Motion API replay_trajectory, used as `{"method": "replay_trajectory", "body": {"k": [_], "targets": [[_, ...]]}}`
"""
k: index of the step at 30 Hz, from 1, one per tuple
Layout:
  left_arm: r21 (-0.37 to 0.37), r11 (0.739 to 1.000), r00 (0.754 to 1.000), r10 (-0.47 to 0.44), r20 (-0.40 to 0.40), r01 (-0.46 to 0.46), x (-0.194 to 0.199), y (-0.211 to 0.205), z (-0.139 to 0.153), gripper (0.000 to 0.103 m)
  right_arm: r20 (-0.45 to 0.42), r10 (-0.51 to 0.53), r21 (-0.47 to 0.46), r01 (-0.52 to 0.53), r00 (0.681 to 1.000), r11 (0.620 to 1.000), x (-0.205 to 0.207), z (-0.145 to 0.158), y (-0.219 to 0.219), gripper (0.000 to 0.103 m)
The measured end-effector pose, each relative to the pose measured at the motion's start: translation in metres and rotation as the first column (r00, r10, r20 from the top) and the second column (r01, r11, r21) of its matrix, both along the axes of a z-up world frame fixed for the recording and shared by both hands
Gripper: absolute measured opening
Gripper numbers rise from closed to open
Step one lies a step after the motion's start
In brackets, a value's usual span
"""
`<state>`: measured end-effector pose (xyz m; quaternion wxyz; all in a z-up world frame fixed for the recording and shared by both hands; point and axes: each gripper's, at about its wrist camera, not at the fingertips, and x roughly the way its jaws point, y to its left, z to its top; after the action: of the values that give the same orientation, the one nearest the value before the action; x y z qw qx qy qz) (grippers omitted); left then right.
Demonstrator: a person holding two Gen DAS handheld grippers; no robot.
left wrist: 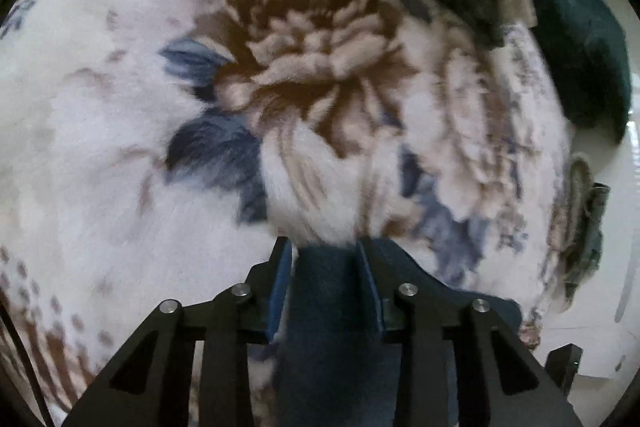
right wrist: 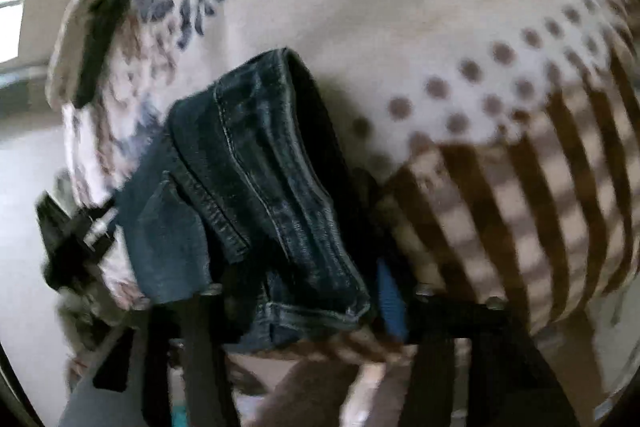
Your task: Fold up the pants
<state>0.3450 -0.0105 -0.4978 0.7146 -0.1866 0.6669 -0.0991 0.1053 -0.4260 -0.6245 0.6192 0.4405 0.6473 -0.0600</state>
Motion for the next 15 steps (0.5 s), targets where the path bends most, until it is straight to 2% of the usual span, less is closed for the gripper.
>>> {"method": "replay_trajectory", "body": {"k": [1, 2, 3, 6, 8, 10, 12, 15], "targets": [[-0.025, 1.0, 1.0, 0.014, 0.014, -0.013, -0.007, 0.004, 0.008, 0.041, 0.024, -0.051, 0.022, 0.051, 0.998, 0.998, -0.01, 0.005, -0.003, 0.074], [-0.041, 0.999, 0.999, 0.031, 0.023, -0.03, -0.017, 0.008, 0.017, 0.056, 0.047, -0.103, 0.055, 0.1, 0.994, 0.993, -0.02, 0.008, -0.006, 0.074], [-0.046, 0.998, 0.999, 0.044, 0.03, -0.043, -0.025, 0.012, 0.022, 0.061, 0.062, -0.167, 0.103, 0.16, 0.984, 0.982, -0.034, 0.01, -0.006, 0.074], [-0.115, 0.99, 0.996, 0.084, 0.012, -0.082, -0.054, 0.026, 0.021, 0.063, 0.057, -0.286, 0.227, 0.266, 0.957, 0.937, -0.06, -0.005, 0.004, 0.074], [-0.191, 0.976, 0.994, 0.095, -0.047, -0.102, -0.073, 0.026, 0.002, 0.063, 0.053, -0.325, 0.322, 0.292, 0.944, 0.901, -0.063, -0.025, 0.018, 0.074], [-0.209, 0.972, 0.992, 0.09, -0.09, -0.107, -0.085, 0.017, -0.018, 0.063, 0.051, -0.366, 0.426, 0.312, 0.929, 0.85, -0.062, -0.051, 0.036, 0.074], [-0.22, 0.97, 0.99, 0.08, -0.117, -0.104, -0.091, 0.01, -0.031, 0.063, 0.038, -0.382, 0.461, 0.323, 0.923, 0.827, -0.052, -0.075, 0.056, 0.074], [-0.239, 0.965, 0.991, 0.081, -0.109, -0.105, -0.092, 0.008, -0.039, 0.067, 0.09, -0.432, 0.486, 0.339, 0.897, 0.805, -0.037, -0.085, 0.066, 0.082]]}}
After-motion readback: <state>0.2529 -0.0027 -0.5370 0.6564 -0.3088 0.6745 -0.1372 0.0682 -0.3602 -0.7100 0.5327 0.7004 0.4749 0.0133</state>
